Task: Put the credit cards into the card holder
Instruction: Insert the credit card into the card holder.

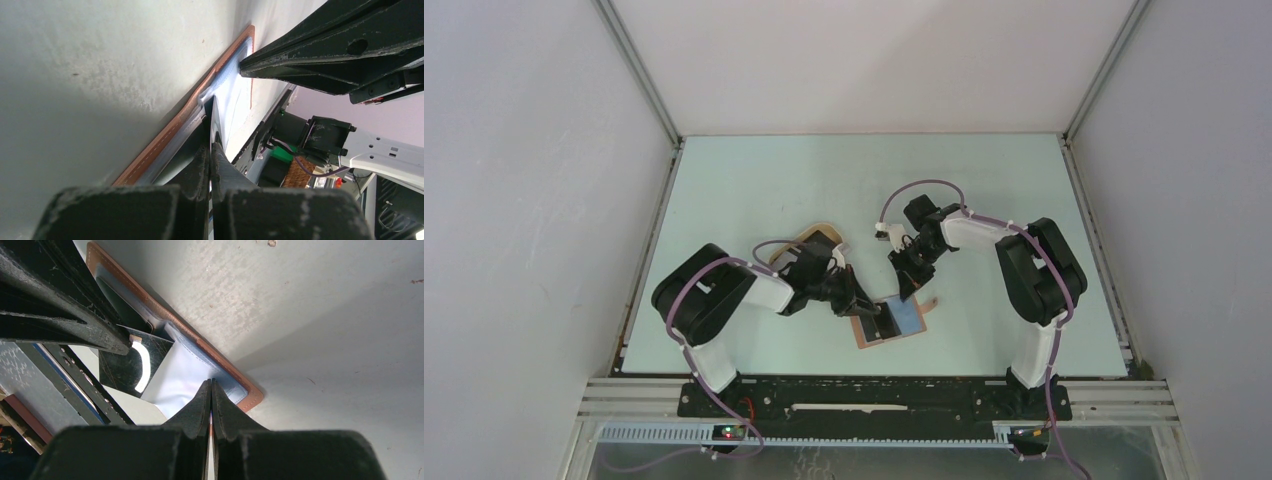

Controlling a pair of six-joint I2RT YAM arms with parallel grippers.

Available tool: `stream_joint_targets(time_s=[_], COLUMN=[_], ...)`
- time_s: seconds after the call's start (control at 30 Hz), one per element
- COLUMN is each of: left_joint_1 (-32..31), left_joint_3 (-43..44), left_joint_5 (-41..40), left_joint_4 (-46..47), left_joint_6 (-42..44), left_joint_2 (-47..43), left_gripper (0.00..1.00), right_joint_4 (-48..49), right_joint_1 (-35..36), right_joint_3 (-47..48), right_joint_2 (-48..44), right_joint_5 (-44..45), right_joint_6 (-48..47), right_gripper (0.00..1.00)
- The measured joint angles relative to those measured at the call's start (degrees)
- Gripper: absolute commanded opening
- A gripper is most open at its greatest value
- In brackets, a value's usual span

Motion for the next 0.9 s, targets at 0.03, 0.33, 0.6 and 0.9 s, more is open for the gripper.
stream_joint_targets(time_s=[0.03, 0.33, 0.6, 0.9], left_joint_1=[-0.02, -0.22, -0.42, -0.94], left_joint_3=[0.02, 0.00, 0.00, 0.02], left_joint_5=[0.00, -0.24, -0.76, -1.55], left_joint_4=[0.09, 0.87, 0.87, 0.74], left_joint_6=[-0.15, -1.14, -1.18, -1.75], left_joint_2=[0.00, 0.15, 0.22, 0.44], left_gripper=[0.01, 0.04, 0.08, 0.12], right_joint_4=[-0.02, -0.02, -0.02, -0.04], right_joint_1=[0.00, 0.00, 0.00, 0.00], right_joint_3=[0.00, 0.00, 0.00, 0.00], right_joint_2=[0.00, 0.00, 0.00, -0.11], right_joint_5=[0.02, 0.02, 0.04, -0.04], right_joint_6=[0.00, 0.00, 0.02, 0.00], right_gripper=[0.08, 0.08, 0.08, 0.13])
